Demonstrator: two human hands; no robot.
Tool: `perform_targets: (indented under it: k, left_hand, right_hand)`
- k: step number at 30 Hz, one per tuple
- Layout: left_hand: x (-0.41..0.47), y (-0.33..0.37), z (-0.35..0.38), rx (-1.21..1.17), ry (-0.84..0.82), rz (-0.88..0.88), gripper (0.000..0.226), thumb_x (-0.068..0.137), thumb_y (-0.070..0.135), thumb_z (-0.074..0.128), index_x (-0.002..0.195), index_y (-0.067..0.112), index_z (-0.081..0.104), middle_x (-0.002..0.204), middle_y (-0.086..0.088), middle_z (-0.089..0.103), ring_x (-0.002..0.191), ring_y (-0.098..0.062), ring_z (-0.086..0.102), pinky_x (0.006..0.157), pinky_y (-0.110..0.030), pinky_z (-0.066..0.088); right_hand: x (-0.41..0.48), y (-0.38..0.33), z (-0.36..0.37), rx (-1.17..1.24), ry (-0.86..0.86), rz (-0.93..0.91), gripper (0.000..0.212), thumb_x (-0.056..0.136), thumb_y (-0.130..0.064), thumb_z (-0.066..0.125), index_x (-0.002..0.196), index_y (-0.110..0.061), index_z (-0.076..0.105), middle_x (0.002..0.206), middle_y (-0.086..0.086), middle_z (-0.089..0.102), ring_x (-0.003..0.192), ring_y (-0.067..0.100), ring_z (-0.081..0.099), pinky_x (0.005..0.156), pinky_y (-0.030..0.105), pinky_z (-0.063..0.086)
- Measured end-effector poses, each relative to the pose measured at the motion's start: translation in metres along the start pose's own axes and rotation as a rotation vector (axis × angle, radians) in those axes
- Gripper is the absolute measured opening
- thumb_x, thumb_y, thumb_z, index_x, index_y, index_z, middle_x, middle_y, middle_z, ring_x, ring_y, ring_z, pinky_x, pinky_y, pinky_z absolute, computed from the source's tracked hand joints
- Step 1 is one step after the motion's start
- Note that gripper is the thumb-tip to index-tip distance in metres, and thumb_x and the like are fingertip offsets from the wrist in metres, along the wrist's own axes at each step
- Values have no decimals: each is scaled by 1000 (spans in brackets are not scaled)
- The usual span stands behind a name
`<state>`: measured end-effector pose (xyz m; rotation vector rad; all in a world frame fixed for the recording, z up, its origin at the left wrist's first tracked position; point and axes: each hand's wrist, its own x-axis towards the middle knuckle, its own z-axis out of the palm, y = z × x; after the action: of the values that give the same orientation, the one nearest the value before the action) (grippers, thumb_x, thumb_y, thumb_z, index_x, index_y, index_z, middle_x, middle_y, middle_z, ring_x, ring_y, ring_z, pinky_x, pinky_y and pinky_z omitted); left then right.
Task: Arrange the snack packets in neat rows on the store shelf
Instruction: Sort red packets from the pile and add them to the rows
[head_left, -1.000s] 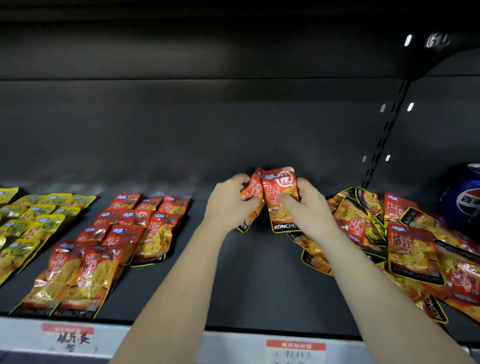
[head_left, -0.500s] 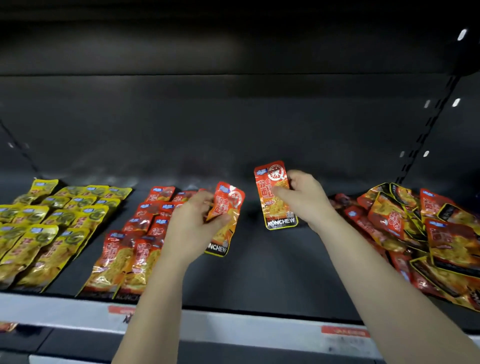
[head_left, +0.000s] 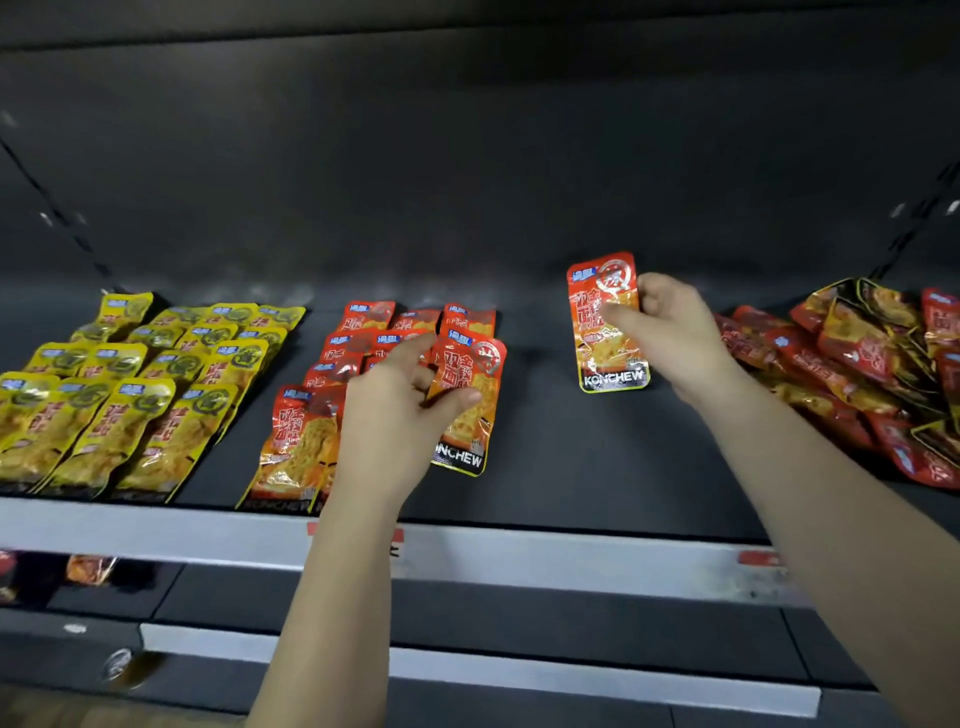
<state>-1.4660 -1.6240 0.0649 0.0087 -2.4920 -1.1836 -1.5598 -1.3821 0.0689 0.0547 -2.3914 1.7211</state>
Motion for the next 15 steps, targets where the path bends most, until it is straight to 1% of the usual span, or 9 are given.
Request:
perform_targets:
  k: [2, 4, 6, 9, 11, 12, 13, 14, 15]
  left_hand:
    - [-1, 1, 0, 31, 21, 8, 63, 78, 34, 78, 134, 20, 53, 80, 6, 61, 77, -15, 63, 72, -28, 53]
    - [-3, 2, 0, 72, 41, 5, 61, 79, 34, 77, 134, 22, 53, 80, 9, 57, 75, -13, 59, 63, -17, 44]
    - [-5, 1, 0, 121, 60, 23, 59, 79, 33, 77, 132, 23, 54, 82, 7, 58, 73, -13, 56, 60, -18, 38]
    - [-7, -2, 3, 181, 81, 50, 56, 79, 32, 77, 130, 19, 57, 93, -6, 65, 78, -20, 57, 69, -24, 39]
    - [-9, -4, 6, 201, 92, 59, 55, 80, 34, 76, 130, 19, 58, 96, -6, 66, 87, -26, 62, 80, -32, 45]
    - [-9, -5, 7, 237, 102, 66, 55, 80, 37, 75, 129, 21, 58, 97, -3, 67, 92, -26, 62, 89, -39, 44]
    - [-10, -5, 8, 289, 113, 71, 54, 80, 40, 74, 129, 24, 58, 98, 1, 67, 98, -26, 60, 96, -43, 38]
    - [-10, -5, 9, 335, 129, 76, 54, 80, 44, 72, 129, 26, 57, 99, 4, 67, 104, -24, 57, 98, -42, 31]
    - [-10, -5, 9, 363, 144, 79, 54, 80, 46, 71, 129, 28, 57, 100, 6, 67, 109, -23, 53, 95, -40, 26]
  right_hand:
    - [-1, 1, 1, -18, 6, -14, 11, 85, -18, 70, 95, -16, 65, 91, -2, 75, 82, 13, 73, 83, 43, 58]
    - [-2, 1, 2, -49, -1, -29, 12, 85, -18, 70, 96, -16, 65, 90, -3, 75, 82, 12, 72, 83, 41, 58]
    - [-2, 0, 3, -78, -14, -54, 13, 85, -19, 69, 97, -16, 65, 90, -2, 75, 83, 13, 72, 83, 40, 58]
    - [-3, -1, 2, -125, -9, -88, 13, 85, -20, 69, 97, -16, 66, 88, 0, 75, 83, 14, 72, 81, 38, 58]
    - [-4, -1, 2, -135, -5, -94, 13, 86, -21, 69, 97, -16, 66, 87, -2, 74, 81, 12, 72, 78, 34, 58]
    - [-4, -1, 1, -143, -7, -94, 14, 86, -22, 69, 98, -16, 66, 88, -3, 74, 81, 10, 72, 75, 31, 58]
    - [-4, -1, 1, -149, -11, -95, 15, 87, -23, 69, 99, -16, 65, 89, -4, 74, 80, 8, 71, 73, 28, 56]
    - [-5, -1, 0, -153, -16, -94, 16, 87, -24, 69, 100, -16, 65, 89, -5, 74, 80, 7, 71, 71, 25, 55]
    - [-5, -2, 0, -157, -19, -94, 16, 87, -24, 68, 101, -16, 65, 90, -6, 74, 79, 6, 71, 70, 23, 54]
